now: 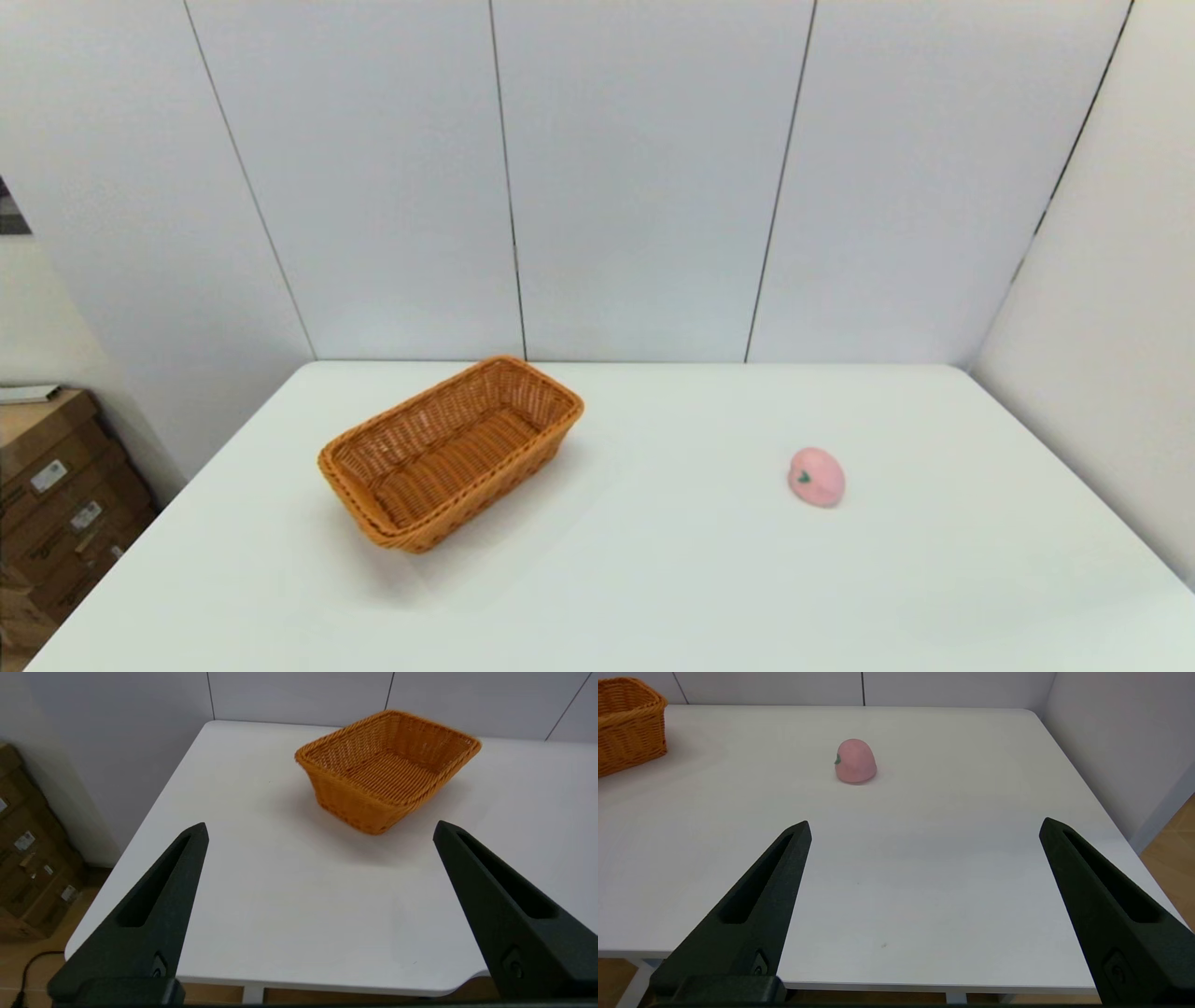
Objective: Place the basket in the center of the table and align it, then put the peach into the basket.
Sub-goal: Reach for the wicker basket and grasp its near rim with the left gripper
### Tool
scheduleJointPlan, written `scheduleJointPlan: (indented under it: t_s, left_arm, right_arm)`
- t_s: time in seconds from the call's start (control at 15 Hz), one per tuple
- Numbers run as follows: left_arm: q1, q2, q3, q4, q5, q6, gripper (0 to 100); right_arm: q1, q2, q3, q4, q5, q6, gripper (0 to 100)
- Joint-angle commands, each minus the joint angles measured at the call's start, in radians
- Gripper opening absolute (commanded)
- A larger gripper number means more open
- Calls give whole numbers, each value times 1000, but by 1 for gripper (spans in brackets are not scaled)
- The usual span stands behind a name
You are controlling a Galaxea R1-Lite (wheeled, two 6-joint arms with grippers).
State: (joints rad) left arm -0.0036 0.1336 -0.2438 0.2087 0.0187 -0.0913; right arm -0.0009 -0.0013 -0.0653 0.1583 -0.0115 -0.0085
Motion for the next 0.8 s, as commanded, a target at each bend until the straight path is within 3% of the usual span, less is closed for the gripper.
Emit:
scheduleJointPlan:
  t_s: [0.07, 0.6, 0.8]
  left_arm:
    - [-1, 679, -414, 0, -11, -186, 100]
    - [-111, 1445, -692, 17, 33, -542, 100]
    - [-148, 1611, -784, 120, 30, -645, 100]
  right_arm:
    - [1, 1, 1, 1, 1, -1, 100]
    - [1, 1, -2, 10, -1, -1, 100]
    - [1, 1, -2, 10, -2, -1, 100]
